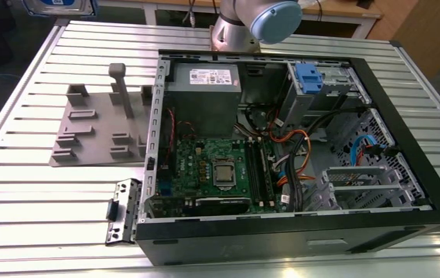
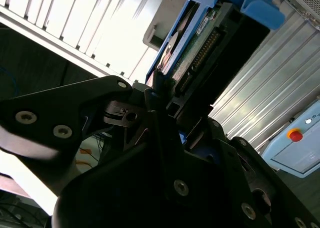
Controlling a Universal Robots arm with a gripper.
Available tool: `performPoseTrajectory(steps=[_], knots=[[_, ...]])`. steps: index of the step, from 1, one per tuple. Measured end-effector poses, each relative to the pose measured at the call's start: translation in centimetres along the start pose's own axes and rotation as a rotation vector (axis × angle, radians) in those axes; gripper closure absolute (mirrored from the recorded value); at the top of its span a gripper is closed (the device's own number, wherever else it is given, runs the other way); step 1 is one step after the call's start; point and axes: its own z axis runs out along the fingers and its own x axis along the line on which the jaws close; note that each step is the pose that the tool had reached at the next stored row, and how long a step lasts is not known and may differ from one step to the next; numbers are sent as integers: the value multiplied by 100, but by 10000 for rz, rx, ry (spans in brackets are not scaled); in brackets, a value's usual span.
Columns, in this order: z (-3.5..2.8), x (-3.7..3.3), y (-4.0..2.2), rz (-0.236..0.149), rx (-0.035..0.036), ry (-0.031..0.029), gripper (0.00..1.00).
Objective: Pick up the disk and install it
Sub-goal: 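Pick up the disk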
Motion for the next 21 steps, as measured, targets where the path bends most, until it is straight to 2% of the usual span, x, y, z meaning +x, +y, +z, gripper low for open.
performPoseTrajectory(steps=[21], knots=[[-92, -1, 1, 0, 1, 0, 64]])
